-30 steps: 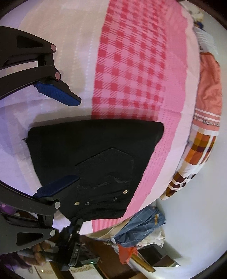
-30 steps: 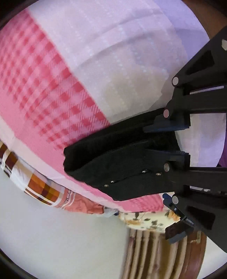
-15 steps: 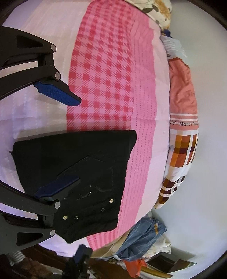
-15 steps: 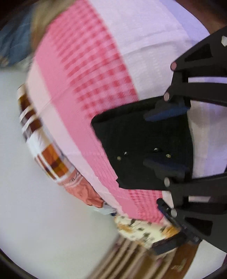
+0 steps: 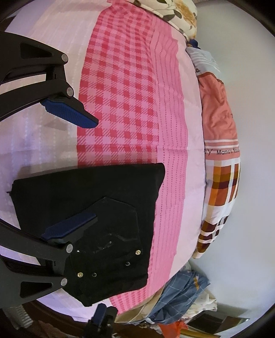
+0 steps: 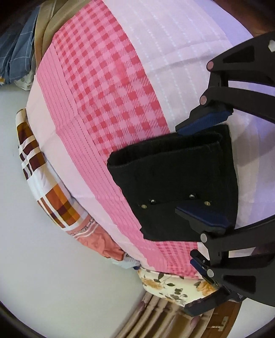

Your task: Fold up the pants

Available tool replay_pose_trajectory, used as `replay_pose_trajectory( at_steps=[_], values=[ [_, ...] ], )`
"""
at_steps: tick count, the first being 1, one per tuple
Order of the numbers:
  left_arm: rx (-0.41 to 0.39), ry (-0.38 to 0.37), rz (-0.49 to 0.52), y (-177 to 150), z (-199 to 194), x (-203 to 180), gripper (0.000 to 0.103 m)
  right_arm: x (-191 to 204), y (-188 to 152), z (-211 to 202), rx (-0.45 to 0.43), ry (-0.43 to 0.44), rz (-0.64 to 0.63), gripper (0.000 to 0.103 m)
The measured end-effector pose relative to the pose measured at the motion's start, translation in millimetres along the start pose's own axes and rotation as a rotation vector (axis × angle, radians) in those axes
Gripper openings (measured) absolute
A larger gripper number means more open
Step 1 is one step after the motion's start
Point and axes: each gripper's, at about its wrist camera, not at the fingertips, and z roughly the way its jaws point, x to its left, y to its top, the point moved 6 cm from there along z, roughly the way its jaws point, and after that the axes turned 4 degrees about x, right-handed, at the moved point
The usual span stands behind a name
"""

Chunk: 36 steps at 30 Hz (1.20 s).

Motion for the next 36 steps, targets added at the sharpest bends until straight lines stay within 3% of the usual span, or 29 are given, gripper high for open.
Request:
replay_pose_trajectory(
  at_steps=[13,20,28,36],
  values=[
    [0.038,0.054,0.055,-2,13,-3,0.084,-22,3,9,0.014,-0.031,0.052,0.078],
    [0.062,0.081,0.078,0,21,0,0.085,-28,0,15,0.031,-0.031,0.084,0.08],
    [0.109,0.078,0.076,3,33,8,0.085,-23,5,24,0.039,-0.028,0.057,0.08],
    [0.162,0.02,0.035,8,47,19,0.085,-16,13,35,0.065,-0.032,0.014,0.08]
  ],
)
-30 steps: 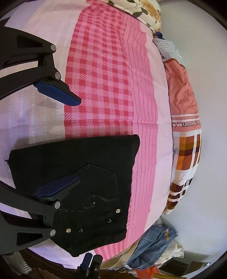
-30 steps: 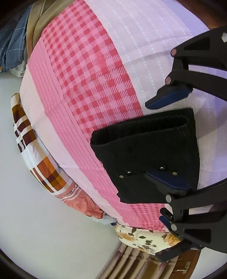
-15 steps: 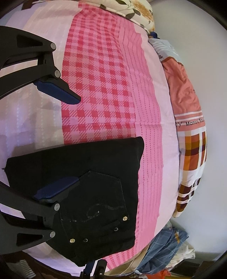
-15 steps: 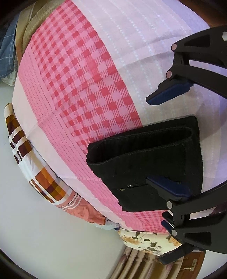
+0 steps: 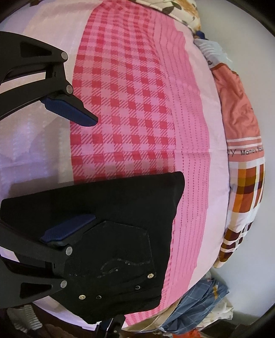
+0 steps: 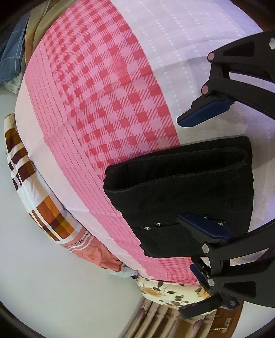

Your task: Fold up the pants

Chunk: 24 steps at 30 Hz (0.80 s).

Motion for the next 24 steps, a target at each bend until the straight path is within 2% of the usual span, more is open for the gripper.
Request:
replay_pose_trajectory(
  at_steps=[5,10,14,18,22,24],
  values=[
    [0.026,-0.061,0.015,5,8,-2,0.085,3,0,14,0.045,0.0,-0.035,0.08],
    [0.042,-0.056,0.08,10,15,-8,0.085,7,2,28,0.089,0.034,-0.067,0.08],
    [0.067,-0.096,0.093,12,21,-6,0.085,13,8,35,0.109,0.075,-0.116,0.08],
    [0.116,-0.215,0.064,15,31,2,0.085,16,13,41,0.148,0.105,-0.204,0.084],
    [0.137,-0.364,0.043,21,33,10,0.085,27,11,48,0.245,0.14,-0.278,0.103],
    [0.158,-0.392,0.065,24,36,9,0.085,33,7,50,0.253,0.105,-0.343,0.103]
  ],
)
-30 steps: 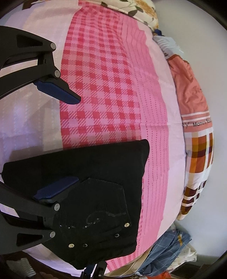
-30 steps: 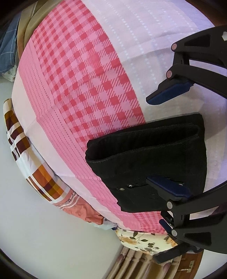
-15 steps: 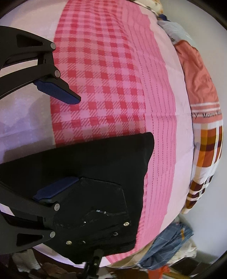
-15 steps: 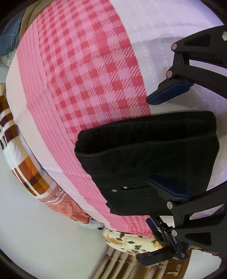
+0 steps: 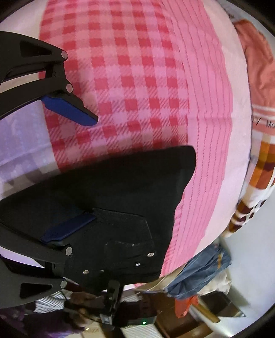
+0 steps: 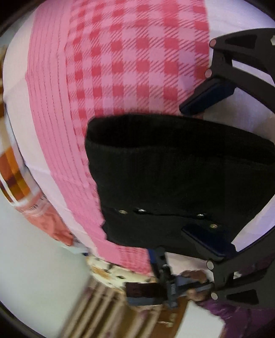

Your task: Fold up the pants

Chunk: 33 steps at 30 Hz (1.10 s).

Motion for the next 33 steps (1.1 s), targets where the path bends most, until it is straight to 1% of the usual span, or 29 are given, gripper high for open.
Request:
replay_pose_trajectory(
  at_steps=[2,4,5,6,8,10,13,15,17,18,20,21,22,23,24,25,27,28,29,30,31,32,33],
  values=[
    [0.022,0.002,0.033,3,2,-3,0.086,3,-3,1,0.002,-0.019,-0.035,0.103],
    [0.037,0.009,0.063,6,6,-6,0.086,4,-4,2,-0.001,-0.02,-0.044,0.103],
    [0.045,0.004,0.074,7,7,-7,0.086,4,-4,2,0.002,-0.017,-0.041,0.103],
    [0.054,-0.017,0.075,8,8,-10,0.086,3,-4,1,0.005,-0.011,-0.03,0.103],
    [0.075,-0.078,0.076,8,7,-16,0.086,-3,0,-2,-0.004,0.028,0.027,0.103],
    [0.08,-0.081,0.081,9,6,-19,0.086,-8,3,-5,-0.017,0.096,0.074,0.103],
    [0.12,-0.168,0.038,12,14,-24,0.086,-12,6,-6,-0.015,0.148,0.093,0.103],
    [0.129,-0.196,0.017,13,16,-26,0.086,-16,9,-6,-0.021,0.19,0.12,0.103],
    [0.184,-0.297,-0.022,12,19,-31,0.086,-19,14,-5,-0.028,0.246,0.146,0.103],
    [0.191,-0.307,-0.025,10,19,-31,0.086,-18,14,-4,-0.028,0.259,0.149,0.102],
    [0.202,-0.32,-0.015,10,20,-35,0.086,-18,14,-1,-0.025,0.285,0.153,0.094],
    [0.205,-0.34,-0.027,12,21,-35,0.086,-19,14,0,-0.02,0.279,0.153,0.083],
    [0.212,-0.386,-0.059,13,21,-33,0.086,-22,13,-2,-0.019,0.272,0.153,0.068],
    [0.211,-0.408,-0.077,10,19,-31,0.086,-28,11,-2,-0.007,0.264,0.167,0.06],
    [0.204,-0.425,-0.087,10,19,-29,0.086,-35,7,-5,-0.005,0.268,0.176,0.047],
    [0.195,-0.435,-0.085,9,18,-27,0.086,-42,6,-5,0.005,0.276,0.19,0.038],
    [0.193,-0.428,-0.058,7,16,-28,0.086,-48,5,-5,0.02,0.308,0.212,0.037],
    [0.195,-0.42,-0.044,6,15,-28,0.088,-47,6,-4,0.026,0.311,0.21,0.04],
    [0.194,-0.428,-0.044,6,15,-29,0.09,-44,8,-4,0.033,0.309,0.197,0.041],
    [0.193,-0.445,-0.052,7,15,-29,0.095,-43,9,-3,0.044,0.309,0.189,0.044],
    [0.188,-0.479,-0.063,7,15,-29,0.101,-42,9,-2,0.05,0.316,0.19,0.047],
    [0.187,-0.5,-0.066,6,14,-29,0.103,-43,10,-2,0.063,0.34,0.203,0.048],
    [0.185,-0.503,-0.07,6,14,-28,0.103,-45,11,-1,0.073,0.357,0.214,0.05]
  ],
)
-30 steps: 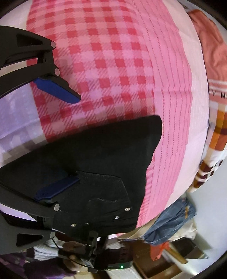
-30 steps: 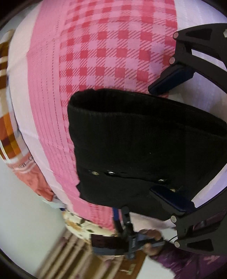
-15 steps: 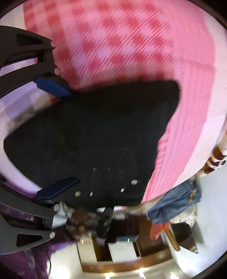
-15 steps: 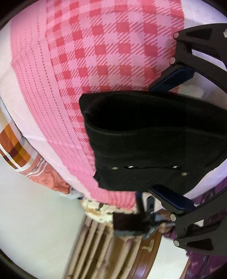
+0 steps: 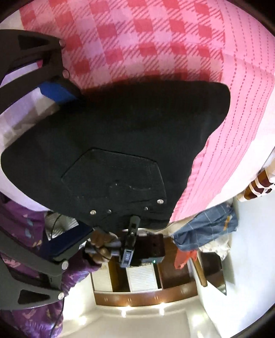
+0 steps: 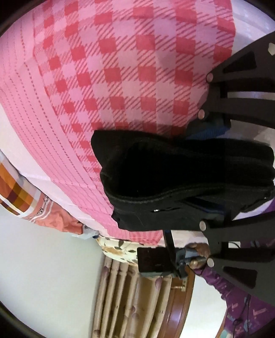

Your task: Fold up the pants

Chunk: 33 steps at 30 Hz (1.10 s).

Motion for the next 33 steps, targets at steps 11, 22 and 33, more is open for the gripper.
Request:
replay_pose_trajectory(
  at_steps=[11,22,33],
  values=[
    [-0.067,0.095,-0.001,-6,7,-8,0.1,10,-4,11,-0.033,0.012,0.028,0.032],
    [-0.208,0.147,0.016,-15,-22,-17,0.032,43,-4,7,-0.116,0.117,0.065,0.027],
    [-0.289,0.165,0.065,-12,-59,-32,0.032,85,19,28,-0.141,0.197,0.06,0.027]
  ],
)
